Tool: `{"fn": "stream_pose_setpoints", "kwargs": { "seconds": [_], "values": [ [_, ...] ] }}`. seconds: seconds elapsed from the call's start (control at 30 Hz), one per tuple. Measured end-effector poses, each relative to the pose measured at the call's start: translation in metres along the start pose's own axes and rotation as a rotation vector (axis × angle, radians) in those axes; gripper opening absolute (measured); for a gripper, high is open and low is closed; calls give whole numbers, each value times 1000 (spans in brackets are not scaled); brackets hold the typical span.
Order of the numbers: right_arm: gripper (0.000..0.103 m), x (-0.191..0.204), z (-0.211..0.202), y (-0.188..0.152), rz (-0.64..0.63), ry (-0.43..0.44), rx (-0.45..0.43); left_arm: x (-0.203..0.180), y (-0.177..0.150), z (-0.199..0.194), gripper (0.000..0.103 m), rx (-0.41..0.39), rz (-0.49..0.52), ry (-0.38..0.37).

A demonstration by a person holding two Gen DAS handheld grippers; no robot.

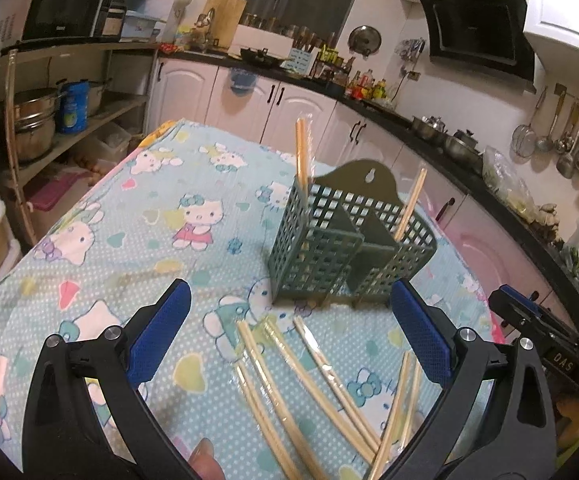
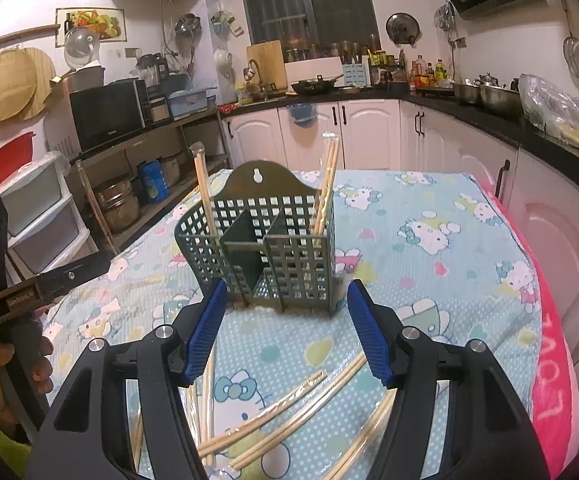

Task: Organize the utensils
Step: 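Withdraw both open tools from the basket toward the remaining wrapped chopsticks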

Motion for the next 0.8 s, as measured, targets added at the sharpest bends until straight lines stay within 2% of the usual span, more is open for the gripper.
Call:
{"fn": "stream_pose_setpoints", "kwargs": {
  "seconds": [0.8],
  "values": [
    [60,-13,14,-55,49,-22,134,15,-63,15,91,162,25,43]
  ]
}}
Point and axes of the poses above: each gripper's, at about its wrist camera, not at the fingertips, and z roughly the way its jaws point, x to its left, y to its top, the point moved 4 cm from there along z, roughly the way its jaws point, and after that the axes turned 6 degrees about y, right-handed, at the moved point
